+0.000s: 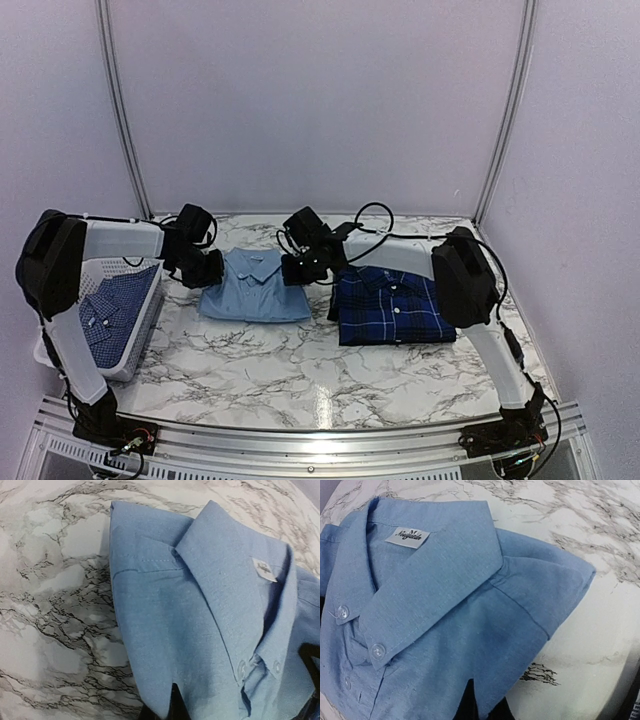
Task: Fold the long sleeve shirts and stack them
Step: Pick up the square-folded shirt from the center of the board, then place the square-folded shirt on the square-folded shirt.
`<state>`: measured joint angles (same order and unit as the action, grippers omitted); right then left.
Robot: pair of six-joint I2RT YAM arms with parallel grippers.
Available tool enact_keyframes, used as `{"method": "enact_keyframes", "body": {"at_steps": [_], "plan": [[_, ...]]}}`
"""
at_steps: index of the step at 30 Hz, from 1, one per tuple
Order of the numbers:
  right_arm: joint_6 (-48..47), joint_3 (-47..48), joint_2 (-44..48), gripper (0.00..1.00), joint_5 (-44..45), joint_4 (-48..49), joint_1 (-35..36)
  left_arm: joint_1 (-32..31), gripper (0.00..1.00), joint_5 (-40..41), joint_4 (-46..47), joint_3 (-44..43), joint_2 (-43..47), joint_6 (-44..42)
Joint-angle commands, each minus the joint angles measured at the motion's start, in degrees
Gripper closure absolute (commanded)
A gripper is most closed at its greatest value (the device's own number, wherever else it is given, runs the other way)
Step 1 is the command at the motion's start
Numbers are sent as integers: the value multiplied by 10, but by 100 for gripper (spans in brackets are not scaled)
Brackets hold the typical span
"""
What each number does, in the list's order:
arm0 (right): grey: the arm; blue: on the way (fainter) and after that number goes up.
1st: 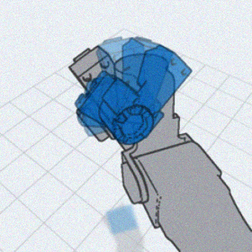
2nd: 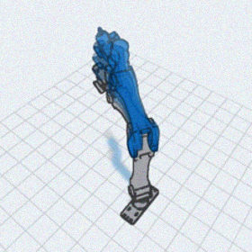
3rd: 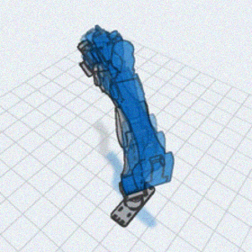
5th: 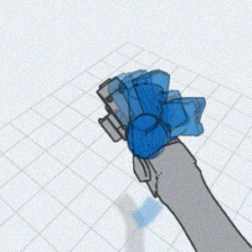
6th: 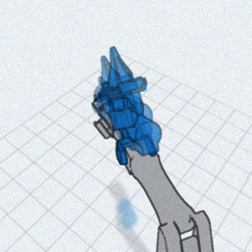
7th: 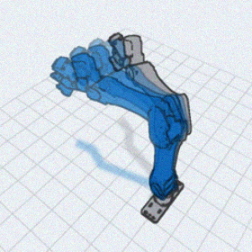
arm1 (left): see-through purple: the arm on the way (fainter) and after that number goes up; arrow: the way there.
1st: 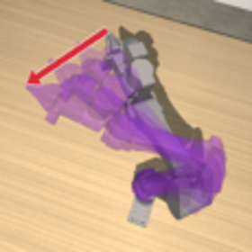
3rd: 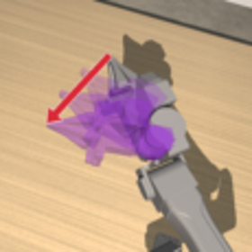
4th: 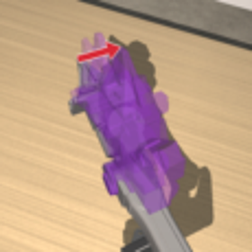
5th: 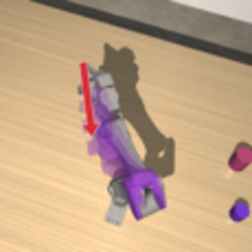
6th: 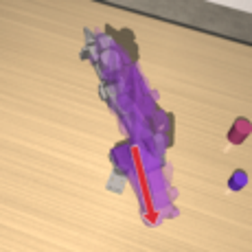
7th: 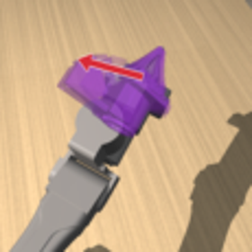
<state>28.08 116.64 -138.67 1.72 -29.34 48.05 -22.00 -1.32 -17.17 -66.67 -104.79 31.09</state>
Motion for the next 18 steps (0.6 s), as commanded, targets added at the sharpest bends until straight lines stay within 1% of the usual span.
{"method": "enact_keyframes", "body": {"at_steps": [1,5,12,15,18], "plan": [[-27,44,44,100,9,-27,10,-8,100,-47,-7,0,59,13],[-35,71,55,100,12,-49,10,-9,100,-64,-8,-4,89,22],[-50,80,102,100,37,-76,6,-17,100,-96,-10,-24,131,40],[-56,61,133,100,53,-84,3,-33,100,-102,-8,-36,142,59],[-59,15,175,100,74,-84,-4,-65,100,-96,1,-53,144,79]]}}
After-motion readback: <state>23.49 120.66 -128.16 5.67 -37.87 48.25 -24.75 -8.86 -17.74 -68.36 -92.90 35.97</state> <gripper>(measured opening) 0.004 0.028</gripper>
